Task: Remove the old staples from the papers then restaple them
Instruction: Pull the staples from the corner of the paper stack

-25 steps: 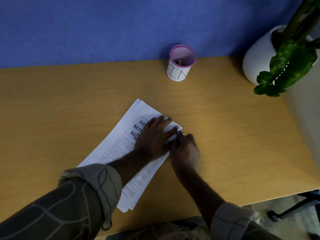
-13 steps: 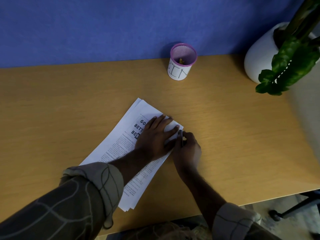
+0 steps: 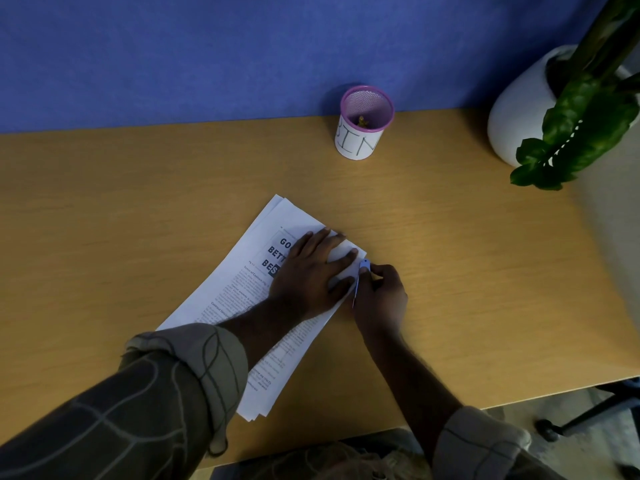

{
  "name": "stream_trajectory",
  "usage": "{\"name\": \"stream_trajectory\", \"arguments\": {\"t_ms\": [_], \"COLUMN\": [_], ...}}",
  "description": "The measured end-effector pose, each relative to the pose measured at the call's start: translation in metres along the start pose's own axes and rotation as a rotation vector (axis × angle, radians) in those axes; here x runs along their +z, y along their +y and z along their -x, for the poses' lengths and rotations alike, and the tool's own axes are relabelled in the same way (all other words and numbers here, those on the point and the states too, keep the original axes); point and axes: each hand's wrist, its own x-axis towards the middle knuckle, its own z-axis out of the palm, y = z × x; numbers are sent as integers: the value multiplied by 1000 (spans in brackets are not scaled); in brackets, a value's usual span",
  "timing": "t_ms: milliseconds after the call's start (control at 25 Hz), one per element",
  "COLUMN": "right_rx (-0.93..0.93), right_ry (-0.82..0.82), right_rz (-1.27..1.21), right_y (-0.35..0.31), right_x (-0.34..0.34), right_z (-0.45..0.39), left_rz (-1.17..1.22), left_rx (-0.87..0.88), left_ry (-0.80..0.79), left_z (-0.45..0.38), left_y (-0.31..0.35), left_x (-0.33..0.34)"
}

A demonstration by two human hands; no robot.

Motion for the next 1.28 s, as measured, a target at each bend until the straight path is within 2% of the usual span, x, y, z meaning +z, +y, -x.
{"name": "stream_trajectory", "arguments": {"t_ms": [360,600,960,1280], "right_rx": [116,73,-40,-3], "right_ry": [11,-9,-12,91], "right_rz": [-198,-272,-180,-152], "right_y": [6,11,11,8], "right_x": [-1,-4,1,2], "right_z": [-8,0,3,-3], "left_rz": [4,-7,-11,6], "left_rx": [2,21,22,6], "left_ry": [-5,26,23,18], "left_z": [0,1,1,1], "left_y": [-1,-3,-3,-3], "left_x": [2,5,6,4]}}
